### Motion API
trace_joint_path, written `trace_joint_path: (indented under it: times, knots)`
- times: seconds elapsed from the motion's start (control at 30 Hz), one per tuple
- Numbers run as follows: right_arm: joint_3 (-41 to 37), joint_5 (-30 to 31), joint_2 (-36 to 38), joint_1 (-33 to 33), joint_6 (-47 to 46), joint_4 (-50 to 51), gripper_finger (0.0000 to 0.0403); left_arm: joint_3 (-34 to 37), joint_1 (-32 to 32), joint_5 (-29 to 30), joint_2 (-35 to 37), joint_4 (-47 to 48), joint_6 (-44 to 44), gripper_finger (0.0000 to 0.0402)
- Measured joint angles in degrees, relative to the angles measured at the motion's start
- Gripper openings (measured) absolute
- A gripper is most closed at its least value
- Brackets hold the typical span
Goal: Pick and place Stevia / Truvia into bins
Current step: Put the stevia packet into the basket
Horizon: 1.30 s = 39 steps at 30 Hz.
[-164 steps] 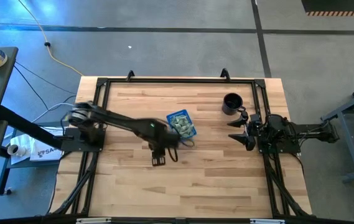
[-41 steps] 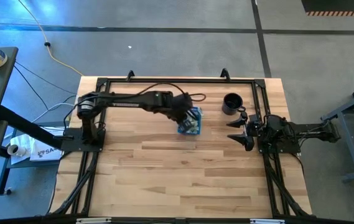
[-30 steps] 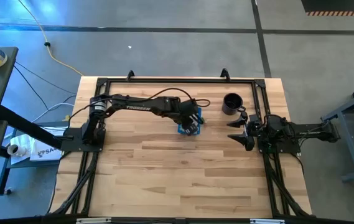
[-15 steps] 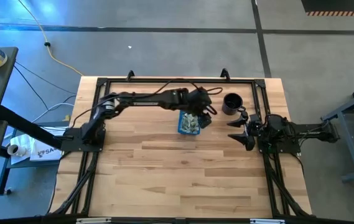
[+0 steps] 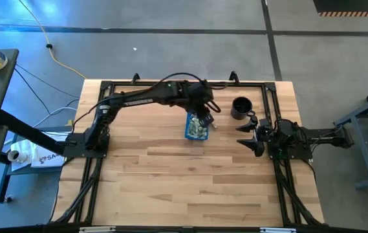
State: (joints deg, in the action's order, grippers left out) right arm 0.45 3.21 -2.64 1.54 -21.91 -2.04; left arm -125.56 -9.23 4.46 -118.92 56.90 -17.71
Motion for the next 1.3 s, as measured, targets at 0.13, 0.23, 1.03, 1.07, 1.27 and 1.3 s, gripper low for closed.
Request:
trace_joint_path:
  times: [0.13,0.23,1.03,1.07,1.27,1.3]
  knots:
    - [0.0,5.91,-0.4,-0.47,3.48,-4.59,0.0307,-2.09,0.34,2.09,1.96,7.9,-5.92,0.0159]
    - [0.0,5.93,-0.4,-0.41,-3.01,-10.07,0.0307,-2.07,0.69,3.28,1.78,12.37,-8.07,0.0155]
    - [27.34,19.43,-26.25,-2.07,-4.34,5.88,0.0307,47.0,15.0,22.66,40.69,-7.73,-21.59,0.0056]
    - [28.85,16.91,-27.96,-2.93,-6.08,10.93,0.0307,51.66,15.05,22.62,43.42,-11.37,-21.64,0.0053]
    - [37.89,-0.56,-39.76,-8.55,-16.65,34.52,0.0307,71.55,14.63,19.83,61.47,-21.81,-19.87,0.0041]
    - [39.36,-1.23,-41.09,-8.83,-16.67,33.16,0.0307,73.87,14.31,19.44,64.08,-22.66,-19.54,0.004]
